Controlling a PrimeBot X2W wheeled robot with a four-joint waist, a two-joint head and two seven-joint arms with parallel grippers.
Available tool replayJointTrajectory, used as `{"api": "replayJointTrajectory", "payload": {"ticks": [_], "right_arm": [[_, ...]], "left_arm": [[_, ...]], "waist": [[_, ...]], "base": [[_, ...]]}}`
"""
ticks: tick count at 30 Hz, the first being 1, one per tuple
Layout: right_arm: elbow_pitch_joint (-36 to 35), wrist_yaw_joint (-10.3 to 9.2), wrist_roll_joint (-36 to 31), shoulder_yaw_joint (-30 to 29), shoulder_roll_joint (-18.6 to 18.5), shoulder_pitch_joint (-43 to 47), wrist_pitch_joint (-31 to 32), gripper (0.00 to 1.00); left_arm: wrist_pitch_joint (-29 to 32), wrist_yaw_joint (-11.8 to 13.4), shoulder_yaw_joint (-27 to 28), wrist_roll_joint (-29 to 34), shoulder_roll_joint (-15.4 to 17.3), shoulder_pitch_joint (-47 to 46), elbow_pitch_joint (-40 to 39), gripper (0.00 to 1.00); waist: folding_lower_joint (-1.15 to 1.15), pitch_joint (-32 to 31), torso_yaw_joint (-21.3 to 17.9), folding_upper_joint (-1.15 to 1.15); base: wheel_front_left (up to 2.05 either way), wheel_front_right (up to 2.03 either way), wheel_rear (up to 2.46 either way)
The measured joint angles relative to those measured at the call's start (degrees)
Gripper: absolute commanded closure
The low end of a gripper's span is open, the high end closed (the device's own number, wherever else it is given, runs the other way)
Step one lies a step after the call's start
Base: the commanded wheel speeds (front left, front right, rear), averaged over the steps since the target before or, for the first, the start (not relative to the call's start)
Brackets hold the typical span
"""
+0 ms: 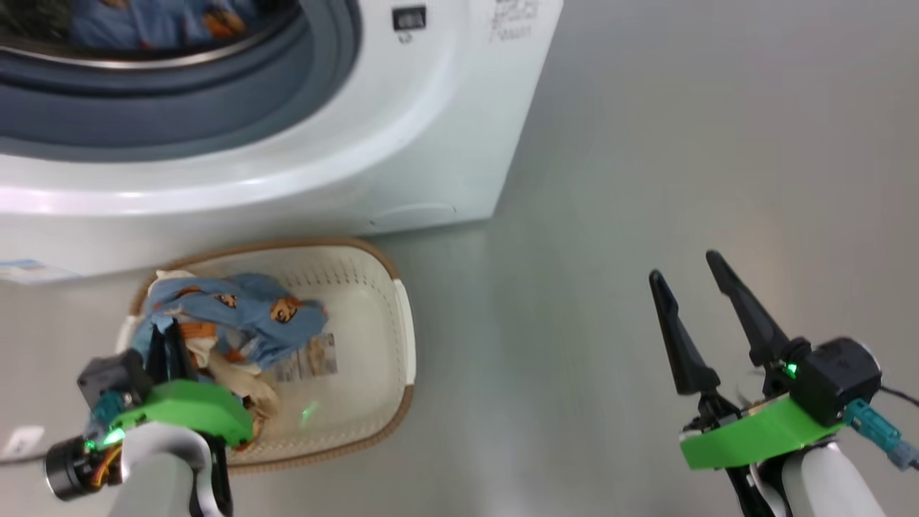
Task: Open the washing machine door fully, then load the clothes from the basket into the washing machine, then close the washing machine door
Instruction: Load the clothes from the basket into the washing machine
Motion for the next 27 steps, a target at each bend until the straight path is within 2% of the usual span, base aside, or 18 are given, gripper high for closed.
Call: {"api": "replayJointTrajectory", "payload": {"ticks": [6,14,22,27], "right_arm": [[0.29,0.0,-0.19,-0.69,0.66,2.85,0.37,0.0],[0.19,0.0,-1.89,-1.07,1.77,6.39,1.66,0.0],[-0.01,0.0,-2.04,-1.32,2.5,9.76,2.91,0.0],[-0.49,0.0,-2.52,-1.55,2.88,11.92,3.46,0.0]], "left_arm": [[-0.01,-0.25,1.05,3.14,-0.4,6.06,-8.18,1.0],[-0.01,-1.9,1.18,5.17,0.63,12.34,-16.28,1.0],[0.64,-1.88,0.2,6.27,1.65,19.15,-22.31,1.0],[2.35,-0.98,0.05,6.59,3.15,24.34,-27.27,1.0]], "waist": [[0.0,-4.89,0.97,0.0],[0.0,-11.24,1.6,0.0],[0.0,-16.49,1.63,0.0],[0.0,-19.76,1.55,0.0]], "base": [[0.0,0.0,0.0],[0.0,0.0,0.0],[0.0,0.0,0.0],[0.0,0.0,0.0]]}}
